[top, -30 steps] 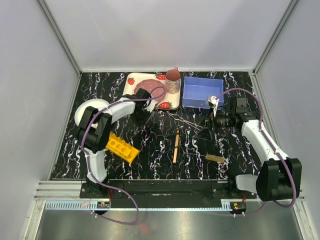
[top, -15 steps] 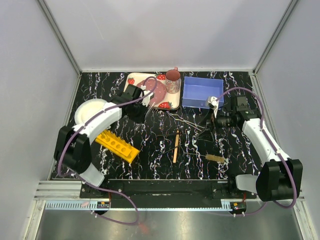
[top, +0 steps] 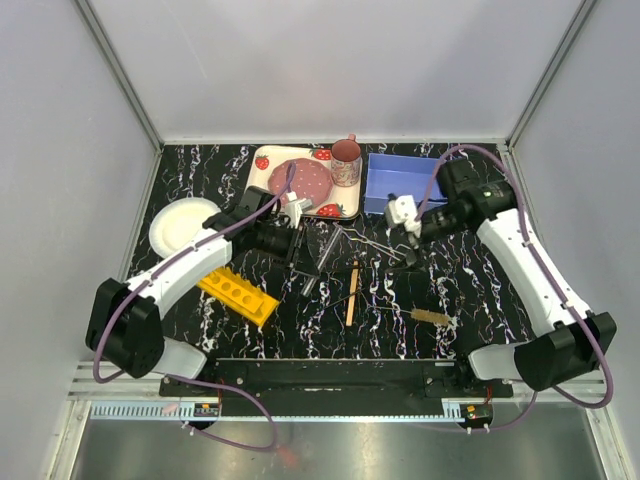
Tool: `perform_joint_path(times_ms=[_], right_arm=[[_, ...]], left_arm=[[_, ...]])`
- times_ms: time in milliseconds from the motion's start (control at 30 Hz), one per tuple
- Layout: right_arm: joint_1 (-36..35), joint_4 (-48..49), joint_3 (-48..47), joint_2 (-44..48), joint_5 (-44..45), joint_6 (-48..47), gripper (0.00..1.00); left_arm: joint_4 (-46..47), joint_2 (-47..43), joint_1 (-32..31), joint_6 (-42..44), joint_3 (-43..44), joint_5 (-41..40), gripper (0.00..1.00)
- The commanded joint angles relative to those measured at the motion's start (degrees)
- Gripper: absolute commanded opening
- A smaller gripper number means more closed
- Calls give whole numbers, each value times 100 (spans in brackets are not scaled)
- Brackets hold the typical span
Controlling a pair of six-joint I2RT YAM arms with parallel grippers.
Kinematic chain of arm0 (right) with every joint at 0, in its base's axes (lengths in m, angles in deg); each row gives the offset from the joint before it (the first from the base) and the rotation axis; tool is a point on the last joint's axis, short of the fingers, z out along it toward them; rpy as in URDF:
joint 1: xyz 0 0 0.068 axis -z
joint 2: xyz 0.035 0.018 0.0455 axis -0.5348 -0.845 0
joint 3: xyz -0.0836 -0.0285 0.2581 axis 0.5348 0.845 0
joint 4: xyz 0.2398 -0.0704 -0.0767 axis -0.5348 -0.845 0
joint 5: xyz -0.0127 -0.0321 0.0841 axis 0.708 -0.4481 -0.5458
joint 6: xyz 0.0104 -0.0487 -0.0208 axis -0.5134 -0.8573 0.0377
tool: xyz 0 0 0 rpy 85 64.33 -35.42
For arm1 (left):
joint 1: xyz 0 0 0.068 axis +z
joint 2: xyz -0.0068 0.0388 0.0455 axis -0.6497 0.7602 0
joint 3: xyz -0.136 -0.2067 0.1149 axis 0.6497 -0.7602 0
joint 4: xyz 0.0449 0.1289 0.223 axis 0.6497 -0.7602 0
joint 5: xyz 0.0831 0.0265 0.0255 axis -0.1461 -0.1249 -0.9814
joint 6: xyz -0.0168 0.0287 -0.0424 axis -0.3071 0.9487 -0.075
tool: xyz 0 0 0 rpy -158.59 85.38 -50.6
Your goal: Organize the chemistry lab equipment
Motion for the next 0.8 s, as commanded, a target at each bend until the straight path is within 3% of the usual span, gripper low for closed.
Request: perform_joint_path(times_ms=[0,233,700,767], right_arm=[[-954,-329,-473,-12,1032,-393,100],[-1737,-928,-1405,-110,1963,-340,100],[-3029,-234,-738,-417,4232,-560,100],[-3170,-58,-589,-444,4522,-551,95]], left_arm=[[919,-513,-213,-964,-173,1254,11],[1156,-418,-591,-1412,-121,1598,12],[1201,127,-1075,-1597,345,1914,12],[1218,163,-1119,-1624,363,1967,13]])
